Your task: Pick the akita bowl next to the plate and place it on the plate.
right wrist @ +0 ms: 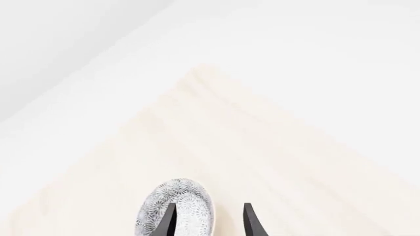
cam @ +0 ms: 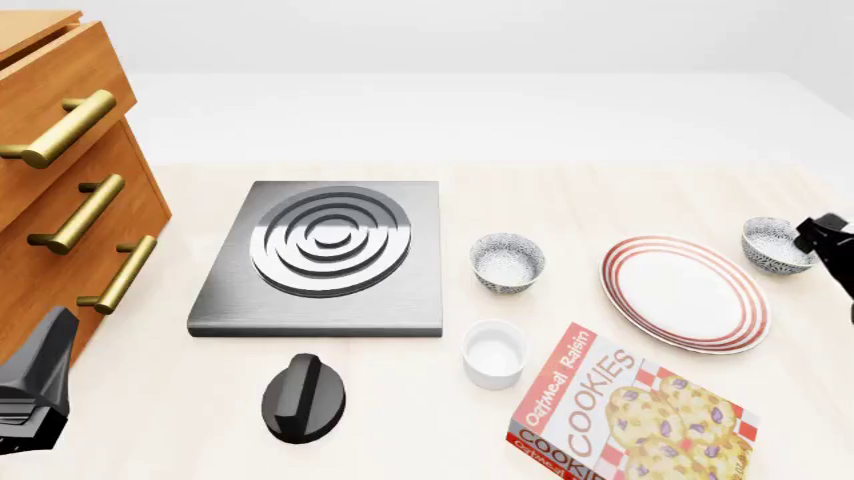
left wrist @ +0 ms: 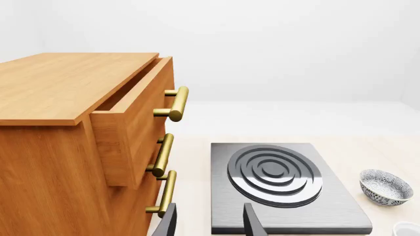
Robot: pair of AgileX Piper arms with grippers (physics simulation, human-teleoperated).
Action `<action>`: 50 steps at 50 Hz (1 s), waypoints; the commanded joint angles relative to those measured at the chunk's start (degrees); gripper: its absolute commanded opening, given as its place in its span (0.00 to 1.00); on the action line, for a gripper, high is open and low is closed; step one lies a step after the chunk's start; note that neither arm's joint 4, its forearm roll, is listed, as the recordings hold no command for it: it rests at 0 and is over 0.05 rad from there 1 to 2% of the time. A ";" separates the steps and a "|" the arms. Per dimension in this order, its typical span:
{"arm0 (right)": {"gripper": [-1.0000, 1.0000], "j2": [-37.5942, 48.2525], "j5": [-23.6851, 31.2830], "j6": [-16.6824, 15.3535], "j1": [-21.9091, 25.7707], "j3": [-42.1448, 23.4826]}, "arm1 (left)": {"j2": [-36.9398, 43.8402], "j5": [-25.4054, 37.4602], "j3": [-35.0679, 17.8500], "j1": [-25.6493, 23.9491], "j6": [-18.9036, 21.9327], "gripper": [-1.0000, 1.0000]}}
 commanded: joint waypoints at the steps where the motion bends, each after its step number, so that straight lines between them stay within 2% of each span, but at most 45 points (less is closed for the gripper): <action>1: 1.00 1.72 0.01 0.27 -0.05 -0.85 | 0.00 0.00 0.00 0.00 0.00 1.00; 50: 1.00 7.08 0.48 0.43 0.14 -3.55 | 0.00 0.00 0.00 0.00 0.00 1.00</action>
